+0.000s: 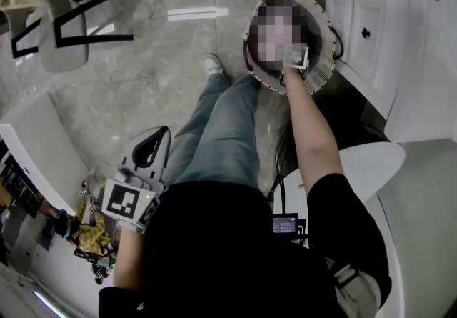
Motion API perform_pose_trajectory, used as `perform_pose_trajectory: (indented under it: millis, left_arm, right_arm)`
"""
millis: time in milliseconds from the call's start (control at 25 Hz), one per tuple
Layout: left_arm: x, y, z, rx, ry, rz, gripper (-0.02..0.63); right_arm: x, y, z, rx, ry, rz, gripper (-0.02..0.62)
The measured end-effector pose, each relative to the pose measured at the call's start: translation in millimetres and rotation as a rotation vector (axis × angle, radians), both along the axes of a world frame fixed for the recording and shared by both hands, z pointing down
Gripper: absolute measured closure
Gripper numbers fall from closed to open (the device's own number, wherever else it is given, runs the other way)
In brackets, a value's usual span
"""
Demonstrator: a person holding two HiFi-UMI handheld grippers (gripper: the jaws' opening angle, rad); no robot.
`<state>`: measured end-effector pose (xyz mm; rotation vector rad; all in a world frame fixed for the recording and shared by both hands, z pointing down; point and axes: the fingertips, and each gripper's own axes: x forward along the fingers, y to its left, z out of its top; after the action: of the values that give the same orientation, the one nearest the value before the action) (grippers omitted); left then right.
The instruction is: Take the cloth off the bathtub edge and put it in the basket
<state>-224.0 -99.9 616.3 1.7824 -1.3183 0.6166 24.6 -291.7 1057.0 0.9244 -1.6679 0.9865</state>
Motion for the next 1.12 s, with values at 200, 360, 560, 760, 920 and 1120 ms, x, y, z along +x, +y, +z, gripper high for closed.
perform_pose_trajectory:
  millis: [200,360,560,760,920,1120]
  left_arm:
    - [-2.7,8.8,4.7,-0.003,-0.004,-0.010,0.594]
    - [-5.7,15.0,5.2,0.023,-0.015,0.003,0.594]
    - [3.7,10.5,-8.7,0.010,0.009,-0.033,0.594]
    - [7.6,5.1,-31.4,0.064,0.017,-0.042,0.594]
    - [7.3,-3.6,-55.5,0.111,0.023,-0.057,0.594]
    - [12.6,-14.9,-80.7,0.186,0.019,-0.042,0.594]
  right_arm:
    - [1.7,7.2,8.8,-0.001,0.013,-0.006,0.538]
    - [1.8,12.2,6.6,-0.009,0.023,-0.010,0.454]
    - [-2.8,11.0,-17.7,0.019,0.009,-0.030,0.448]
    - [-14.0,8.6,-63.4,0.067,-0.022,-0.085,0.448]
    - [-24.9,5.6,-112.4,0.123,-0.049,-0.138,0.462]
    - [-38.9,-5.5,-179.0,0.210,-0.111,-0.180,0.546]
